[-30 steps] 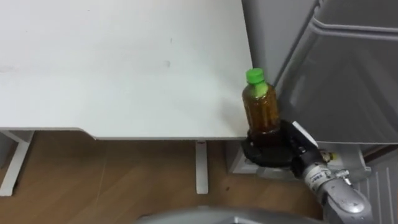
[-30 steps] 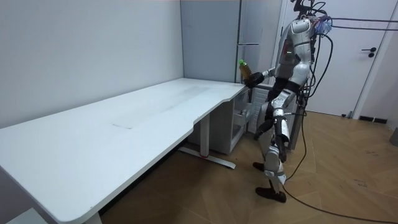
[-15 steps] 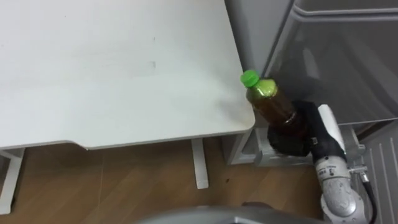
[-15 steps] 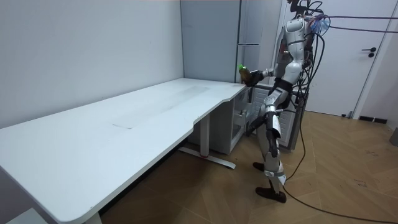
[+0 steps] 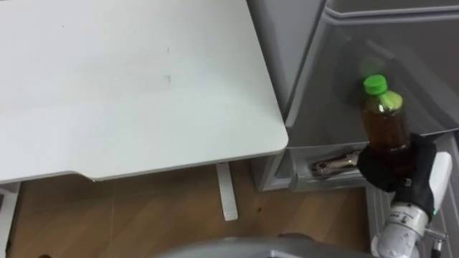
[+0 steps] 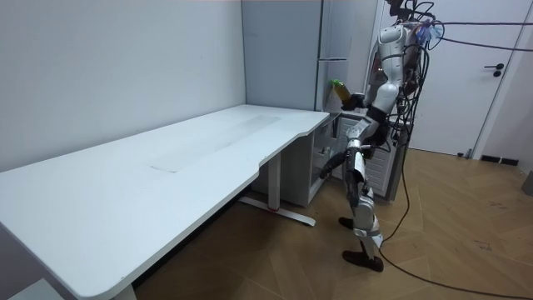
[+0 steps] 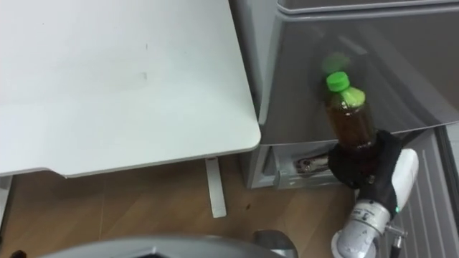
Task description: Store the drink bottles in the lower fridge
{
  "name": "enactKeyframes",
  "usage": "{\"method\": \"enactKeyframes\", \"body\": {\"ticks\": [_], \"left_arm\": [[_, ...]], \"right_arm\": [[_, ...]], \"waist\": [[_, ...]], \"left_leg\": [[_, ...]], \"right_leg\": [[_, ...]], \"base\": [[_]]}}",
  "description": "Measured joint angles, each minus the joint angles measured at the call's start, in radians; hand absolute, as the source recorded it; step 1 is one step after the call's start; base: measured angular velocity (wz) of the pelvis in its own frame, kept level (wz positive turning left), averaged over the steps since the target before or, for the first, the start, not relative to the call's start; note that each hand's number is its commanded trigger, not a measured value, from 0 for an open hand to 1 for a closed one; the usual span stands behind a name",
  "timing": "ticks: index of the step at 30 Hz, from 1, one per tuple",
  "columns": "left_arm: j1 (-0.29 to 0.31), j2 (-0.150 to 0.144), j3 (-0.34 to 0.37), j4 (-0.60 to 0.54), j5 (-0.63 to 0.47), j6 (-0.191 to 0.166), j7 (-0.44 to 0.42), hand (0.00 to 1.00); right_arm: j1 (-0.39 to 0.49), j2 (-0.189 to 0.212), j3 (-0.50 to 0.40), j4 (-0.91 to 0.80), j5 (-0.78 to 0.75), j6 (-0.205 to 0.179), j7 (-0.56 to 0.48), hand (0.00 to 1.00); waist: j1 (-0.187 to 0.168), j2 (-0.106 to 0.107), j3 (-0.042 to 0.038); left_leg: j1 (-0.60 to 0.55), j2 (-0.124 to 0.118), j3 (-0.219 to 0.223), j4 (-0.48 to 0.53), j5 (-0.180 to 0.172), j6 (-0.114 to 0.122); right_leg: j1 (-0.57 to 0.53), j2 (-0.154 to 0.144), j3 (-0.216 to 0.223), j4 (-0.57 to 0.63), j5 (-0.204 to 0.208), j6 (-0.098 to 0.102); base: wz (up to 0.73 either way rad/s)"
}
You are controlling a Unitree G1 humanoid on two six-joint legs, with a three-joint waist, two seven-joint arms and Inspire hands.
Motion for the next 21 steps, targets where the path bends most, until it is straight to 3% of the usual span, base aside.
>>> {"method": "enactKeyframes", "body": {"ticks": [6,10,15,21], "left_arm": [[-0.012,0.002,0.0,-0.003,0.003,0.009,-0.027,0.0],[-0.009,0.002,-0.001,-0.007,0.004,0.037,-0.065,0.0],[0.0,0.002,0.0,-0.007,0.022,0.065,-0.13,0.0],[-0.008,0.002,0.0,-0.028,0.079,0.104,-0.207,0.0]], "right_arm": [[0.004,0.0,-0.012,0.095,0.233,0.001,-0.052,1.0],[0.0,0.0,-0.015,0.15,0.48,-0.001,-0.051,1.0],[-0.009,0.0,-0.033,0.24,0.779,-0.001,0.04,1.0],[-0.074,0.0,-0.03,0.311,1.161,0.03,0.188,1.0]], "waist": [[-0.014,0.006,-0.0014],[-0.018,0.0,-0.0016],[-0.014,0.002,-0.0009],[0.008,0.004,0.0015]], "left_leg": [[-0.003,0.002,0.017,-0.006,-0.001,-0.001],[-0.002,0.003,0.02,-0.005,-0.007,-0.001],[0.004,0.005,0.023,-0.007,-0.008,-0.001],[-0.013,0.002,0.033,0.003,-0.015,0.0]], "right_leg": [[-0.013,0.005,0.005,0.001,-0.001,0.0],[-0.017,0.007,0.009,0.012,-0.005,0.0],[-0.014,0.01,0.02,0.013,-0.005,0.0],[-0.036,0.01,0.027,0.029,-0.006,-0.002]], "base": [[-0.07],[-0.04],[-0.02],[-0.06]]}}
